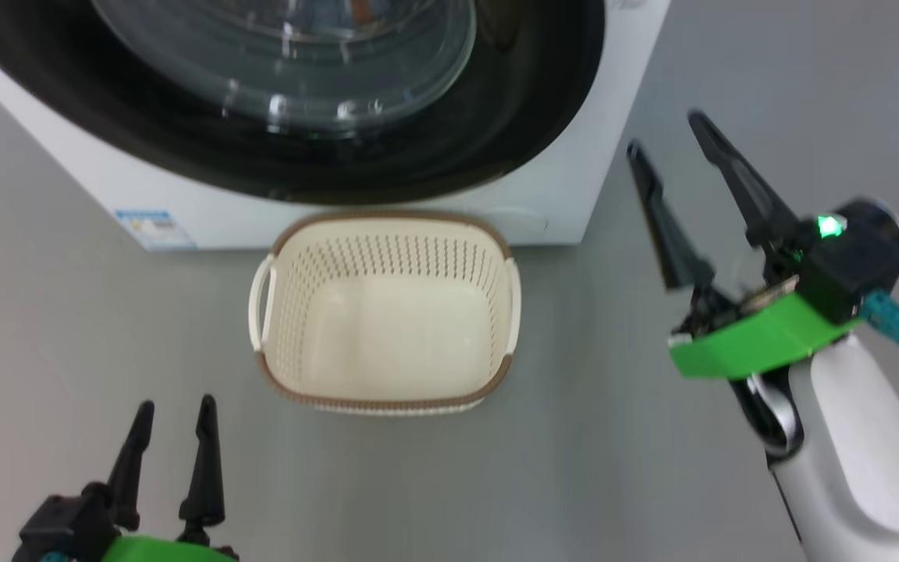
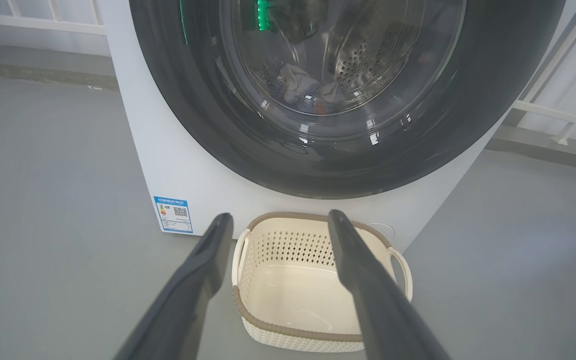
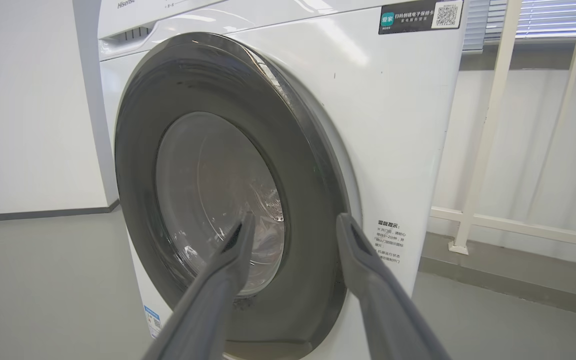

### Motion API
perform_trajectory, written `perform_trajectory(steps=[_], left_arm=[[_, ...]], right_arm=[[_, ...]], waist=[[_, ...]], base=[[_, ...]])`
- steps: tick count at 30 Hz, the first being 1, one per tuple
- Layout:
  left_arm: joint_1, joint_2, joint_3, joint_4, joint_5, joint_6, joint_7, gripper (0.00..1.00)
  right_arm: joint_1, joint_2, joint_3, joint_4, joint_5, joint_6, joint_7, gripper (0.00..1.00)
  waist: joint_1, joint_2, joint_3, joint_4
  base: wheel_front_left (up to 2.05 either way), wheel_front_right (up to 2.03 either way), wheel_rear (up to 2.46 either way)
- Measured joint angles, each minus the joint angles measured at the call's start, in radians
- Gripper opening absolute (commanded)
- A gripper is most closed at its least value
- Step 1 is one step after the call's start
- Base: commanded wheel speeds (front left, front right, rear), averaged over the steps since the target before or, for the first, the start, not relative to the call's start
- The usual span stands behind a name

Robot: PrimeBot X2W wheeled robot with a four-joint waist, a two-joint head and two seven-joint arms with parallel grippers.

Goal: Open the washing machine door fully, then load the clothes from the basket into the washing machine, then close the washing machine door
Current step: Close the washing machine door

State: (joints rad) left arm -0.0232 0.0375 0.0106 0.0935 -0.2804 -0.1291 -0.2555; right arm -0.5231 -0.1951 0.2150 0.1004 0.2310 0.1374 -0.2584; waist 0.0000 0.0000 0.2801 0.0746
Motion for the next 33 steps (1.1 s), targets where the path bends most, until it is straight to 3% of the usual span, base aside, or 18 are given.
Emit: perform_trajectory(steps=[20, 33], left_arm=[[0.153, 0.002, 0.030, 0.007, -0.007, 0.002, 0.000, 1.00], [0.153, 0.002, 0.037, -0.001, -0.007, 0.002, 0.000, 1.00]], right_arm=[[0.383, -0.018, -0.114, -0.037, -0.021, 0.000, 0.001, 1.00], [0.516, 0.052, -0.176, -0.060, -0.046, -0.001, 0.001, 1.00]], waist=[[0.0000, 0.0000, -0.250, -0.092], [0.0000, 0.0000, -0.292, -0.114]], base=[[0.00, 0.00, 0.00], [0.00, 0.00, 0.00]])
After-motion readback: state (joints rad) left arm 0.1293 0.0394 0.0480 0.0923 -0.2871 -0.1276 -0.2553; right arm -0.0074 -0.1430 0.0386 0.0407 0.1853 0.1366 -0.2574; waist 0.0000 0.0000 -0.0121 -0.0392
